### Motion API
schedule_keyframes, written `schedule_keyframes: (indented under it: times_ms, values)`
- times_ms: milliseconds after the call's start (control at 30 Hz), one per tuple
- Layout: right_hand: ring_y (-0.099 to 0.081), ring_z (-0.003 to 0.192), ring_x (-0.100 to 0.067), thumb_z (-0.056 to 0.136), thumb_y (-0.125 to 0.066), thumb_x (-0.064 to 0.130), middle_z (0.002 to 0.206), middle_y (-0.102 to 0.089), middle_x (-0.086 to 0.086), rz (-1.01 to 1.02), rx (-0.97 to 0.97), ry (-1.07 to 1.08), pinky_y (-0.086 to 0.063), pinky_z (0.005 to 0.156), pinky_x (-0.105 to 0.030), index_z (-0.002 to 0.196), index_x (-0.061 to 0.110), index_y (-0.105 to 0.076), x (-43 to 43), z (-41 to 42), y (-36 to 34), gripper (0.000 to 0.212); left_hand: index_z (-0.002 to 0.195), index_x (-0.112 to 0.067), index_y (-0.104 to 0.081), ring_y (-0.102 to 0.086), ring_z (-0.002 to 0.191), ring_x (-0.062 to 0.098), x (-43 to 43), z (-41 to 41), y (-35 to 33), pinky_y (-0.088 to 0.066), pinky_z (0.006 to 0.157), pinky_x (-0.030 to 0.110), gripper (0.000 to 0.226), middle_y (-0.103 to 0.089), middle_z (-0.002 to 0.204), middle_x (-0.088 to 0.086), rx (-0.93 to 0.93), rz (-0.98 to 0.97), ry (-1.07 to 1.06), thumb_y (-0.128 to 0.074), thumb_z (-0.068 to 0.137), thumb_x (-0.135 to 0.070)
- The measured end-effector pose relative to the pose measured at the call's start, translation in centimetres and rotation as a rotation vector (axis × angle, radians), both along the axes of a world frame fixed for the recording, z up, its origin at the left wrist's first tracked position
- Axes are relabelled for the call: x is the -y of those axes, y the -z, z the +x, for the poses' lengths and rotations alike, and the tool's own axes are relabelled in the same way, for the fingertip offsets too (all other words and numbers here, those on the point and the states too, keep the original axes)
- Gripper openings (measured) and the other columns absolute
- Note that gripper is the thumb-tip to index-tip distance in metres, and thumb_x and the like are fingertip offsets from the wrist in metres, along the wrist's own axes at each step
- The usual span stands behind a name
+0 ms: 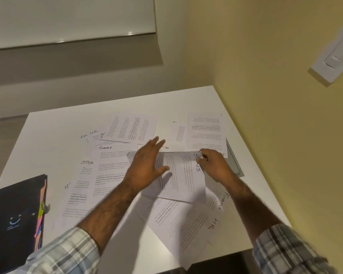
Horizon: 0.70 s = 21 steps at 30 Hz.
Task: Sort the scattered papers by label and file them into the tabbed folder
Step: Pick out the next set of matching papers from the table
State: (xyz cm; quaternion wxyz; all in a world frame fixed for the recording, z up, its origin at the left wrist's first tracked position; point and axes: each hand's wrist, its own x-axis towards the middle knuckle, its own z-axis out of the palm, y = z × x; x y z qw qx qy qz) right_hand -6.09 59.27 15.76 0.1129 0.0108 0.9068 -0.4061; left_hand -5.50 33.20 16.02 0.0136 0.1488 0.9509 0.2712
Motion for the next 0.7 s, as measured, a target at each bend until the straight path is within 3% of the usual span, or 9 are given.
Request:
schedule_keyframes:
  times_ms: [100,167,267,367,433,500,567,633,700]
  values:
    - [-0.06,0.069,-0.014,0.096,-0.063,0.014,0.074,-0.063,0.004,-0.007,-0.047,-0.094,-0.04,0.06,-0.023,0.073,0.017,-0.061,-0.1,-0.6,-3.1,0.023,0.151,-0.028,-0.044,-0.046,0.139,0.014,0.1,-0.3,-1.3,-0.037,0.117,0.038,0.08,-0.05,0.153,-0.003,0.093,0.073,0.007,-0.081,0.081,-0.044]
    - [-0.055,0.062,-0.006,0.093,-0.065,0.01,0.069,-0.059,0.009,-0.052,-0.071,-0.109,-0.041,0.059,-0.021,0.069,0.022,-0.061,0.2,-1.2,-4.4,0.027,0.133,-0.029,-0.063,-0.066,0.112,0.008,0.0,-0.1,-1.8,-0.053,0.1,0.035,0.054,-0.07,0.126,-0.009,0.25,0.179,0.0,-0.08,0.084,-0.04]
    - [-0.061,0.062,-0.009,0.091,-0.065,0.004,0.073,-0.066,0.005,-0.147,-0.077,-0.094,-0.049,0.063,-0.022,0.089,0.006,-0.073,0.6,-1.9,-4.8,0.008,0.099,-0.022,-0.077,-0.07,0.082,0.007,-0.3,0.9,-1.4,-0.052,0.075,0.029,0.011,-0.076,0.092,-0.012,0.319,0.258,0.001,-0.073,0.092,-0.03]
    - [-0.065,0.068,-0.011,0.092,-0.067,0.009,0.079,-0.072,0.001,-0.212,-0.068,-0.055,-0.052,0.067,-0.023,0.094,0.007,-0.075,0.5,-1.7,-4.7,0.009,0.079,-0.01,-0.067,-0.059,0.066,0.008,0.1,2.4,-0.1,-0.043,0.067,0.03,0.028,-0.066,0.073,-0.009,0.368,0.327,-0.063,-0.066,0.095,-0.033]
    - [-0.07,0.079,-0.014,0.093,-0.069,0.016,0.091,-0.075,-0.001,-0.299,-0.109,0.095,-0.053,0.069,-0.021,0.098,0.011,-0.075,-0.1,-1.4,-4.5,0.009,0.079,-0.012,-0.067,-0.066,0.069,0.017,0.8,3.2,0.7,-0.05,0.068,0.037,0.03,-0.072,0.076,-0.001,0.408,0.413,-0.11,-0.065,0.096,-0.036]
    - [-0.072,0.087,-0.019,0.093,-0.07,0.021,0.098,-0.075,-0.003,-0.433,-0.121,0.317,-0.053,0.066,-0.017,0.102,0.012,-0.074,-1.1,-0.6,-3.9,0.013,0.089,-0.012,-0.073,-0.074,0.086,0.035,1.6,3.7,1.0,-0.058,0.08,0.049,0.03,-0.078,0.09,0.011,0.448,0.539,-0.194,-0.066,0.094,-0.041]
    - [-0.073,0.094,-0.021,0.092,-0.072,0.03,0.104,-0.075,-0.004,-0.536,-0.016,0.428,-0.053,0.066,-0.017,0.11,0.011,-0.07,-1.3,1.1,-3.3,0.026,0.096,-0.011,-0.075,-0.076,0.091,0.033,2.1,4.3,0.8,-0.063,0.075,0.038,0.02,-0.08,0.093,0.009,0.497,0.713,-0.311,-0.067,0.097,-0.029]
    - [-0.073,0.097,-0.017,0.091,-0.071,0.04,0.111,-0.075,0.0,-0.578,0.181,0.346,-0.054,0.069,-0.024,0.121,0.017,-0.064,-0.5,3.3,-2.5,0.039,0.104,-0.007,-0.074,-0.076,0.093,0.031,2.3,5.0,0.6,-0.06,0.069,0.027,0.015,-0.08,0.095,0.008,0.567,0.859,-0.407,-0.062,0.1,-0.017]
    - [-0.075,0.096,-0.016,0.093,-0.07,0.037,0.114,-0.076,0.003,-0.685,0.323,0.23,-0.057,0.068,-0.026,0.126,0.021,-0.062,0.9,5.2,-1.5,0.038,0.115,0.0,-0.07,-0.075,0.096,0.034,2.7,5.6,0.8,-0.061,0.072,0.032,0.022,-0.078,0.106,0.017,0.632,1.006,-0.459,-0.059,0.101,-0.014]
